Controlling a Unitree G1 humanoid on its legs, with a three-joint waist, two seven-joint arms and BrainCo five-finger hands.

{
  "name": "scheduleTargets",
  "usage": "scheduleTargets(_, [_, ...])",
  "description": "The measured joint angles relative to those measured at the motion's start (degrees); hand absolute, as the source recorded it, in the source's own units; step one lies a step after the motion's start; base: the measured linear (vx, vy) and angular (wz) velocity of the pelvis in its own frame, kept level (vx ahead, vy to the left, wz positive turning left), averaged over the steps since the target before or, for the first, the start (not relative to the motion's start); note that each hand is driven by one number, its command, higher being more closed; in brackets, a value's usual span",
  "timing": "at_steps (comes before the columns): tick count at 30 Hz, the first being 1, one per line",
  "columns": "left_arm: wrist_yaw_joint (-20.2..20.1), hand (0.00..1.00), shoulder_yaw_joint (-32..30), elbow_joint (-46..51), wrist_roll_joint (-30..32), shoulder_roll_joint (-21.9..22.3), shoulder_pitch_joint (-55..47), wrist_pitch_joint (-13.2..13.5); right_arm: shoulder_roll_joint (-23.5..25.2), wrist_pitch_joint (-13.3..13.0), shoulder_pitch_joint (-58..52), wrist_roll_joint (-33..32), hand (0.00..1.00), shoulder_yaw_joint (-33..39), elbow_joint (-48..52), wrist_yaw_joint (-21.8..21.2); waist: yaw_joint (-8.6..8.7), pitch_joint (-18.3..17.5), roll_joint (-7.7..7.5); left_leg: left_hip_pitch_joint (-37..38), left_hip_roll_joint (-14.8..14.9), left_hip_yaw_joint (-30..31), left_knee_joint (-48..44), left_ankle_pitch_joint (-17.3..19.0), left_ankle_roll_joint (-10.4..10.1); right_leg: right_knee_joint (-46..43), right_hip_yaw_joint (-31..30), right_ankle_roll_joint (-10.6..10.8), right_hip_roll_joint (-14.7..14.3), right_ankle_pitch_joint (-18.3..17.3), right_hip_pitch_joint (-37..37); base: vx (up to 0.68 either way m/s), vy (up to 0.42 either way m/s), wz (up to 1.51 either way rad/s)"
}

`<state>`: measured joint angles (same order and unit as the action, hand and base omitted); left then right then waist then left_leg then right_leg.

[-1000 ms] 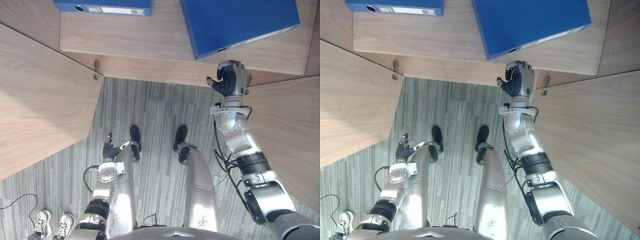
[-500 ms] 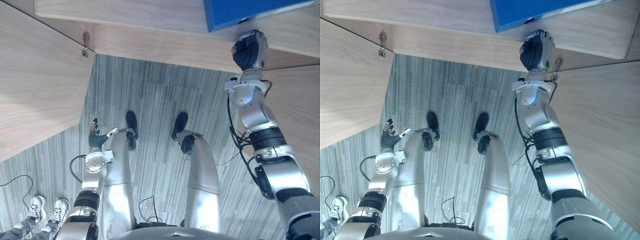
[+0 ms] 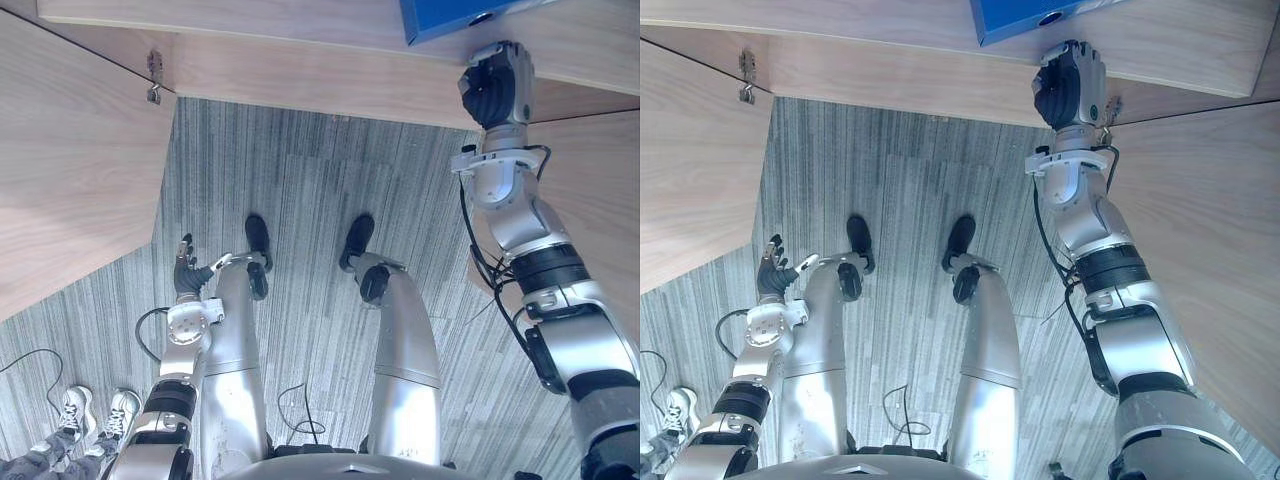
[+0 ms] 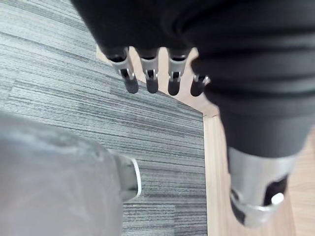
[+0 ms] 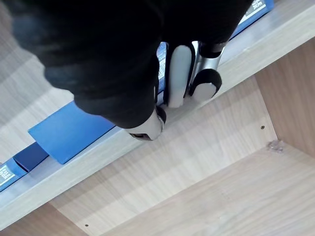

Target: Walk over to the cabinet, pick up the folder, carry it to the office cabinet, place the folder inside the office cabinet, then close the office cabinet door

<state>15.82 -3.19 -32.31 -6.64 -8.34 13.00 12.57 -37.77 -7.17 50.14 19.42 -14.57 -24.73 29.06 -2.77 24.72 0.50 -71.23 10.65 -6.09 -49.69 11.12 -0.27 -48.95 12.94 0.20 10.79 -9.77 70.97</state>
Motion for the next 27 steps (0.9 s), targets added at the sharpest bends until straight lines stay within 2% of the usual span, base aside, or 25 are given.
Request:
scheduleTargets(4, [0.0,0.00,-0.1,0.2,0.0,0.1,0.0,-0.1,0.0,1.3,-1.8,0.0,1.00,0.7,3.7,-0.1,-0.23,0.1,-0.05,0.0,0.2,0.1,0.0,-0.4,-0.1,0.0,0.4,-0.1,-0.1,-0.1,0.0,-0.01,-0.003,0.00])
scheduleTargets(10, [0.0,0.00,-0.2,0.6,0.2,0.6,0.0,-0.1,0.1,1.1,-4.7,0.0,1.00,2.7,10.9,-0.1,-0.57,0.2,-0.03,0.0,0.3,0.5,-0.2,-0.1,0.0,0.0,0.7,-0.6,-0.1,-0.1,-0.5,0.00,0.000,0.00])
scheduleTargets(16, [0.0,0.00,-0.7,1.2,0.7,1.6,0.0,-0.4,0.6,0.9,-6.9,0.0,1.00,4.9,16.5,-0.1,-0.96,0.2,-0.03,0.3,0.3,0.6,-0.9,0.5,0.2,-0.1,0.7,-0.1,-0.2,-0.4,-1.0,0.00,0.000,0.00])
scheduleTargets(24, [0.0,0.00,-1.4,1.4,1.3,1.6,0.0,-0.8,1.6,0.7,-7.6,0.0,1.00,5.9,16.9,-0.2,-1.09,0.2,-0.05,0.3,0.4,0.4,-0.9,0.7,0.2,0.2,0.6,-0.2,-0.2,-0.5,-1.0,-0.02,0.003,-0.01])
scheduleTargets(27, [0.1,0.00,-1.4,1.3,1.2,1.6,0.0,-0.7,1.3,0.7,-6.0,-0.3,1.00,5.8,13.8,-0.4,-1.33,0.2,-0.05,0.3,0.4,0.3,-0.8,0.7,0.2,0.3,0.6,-0.7,-0.2,-0.1,-1.0,0.00,0.000,0.00])
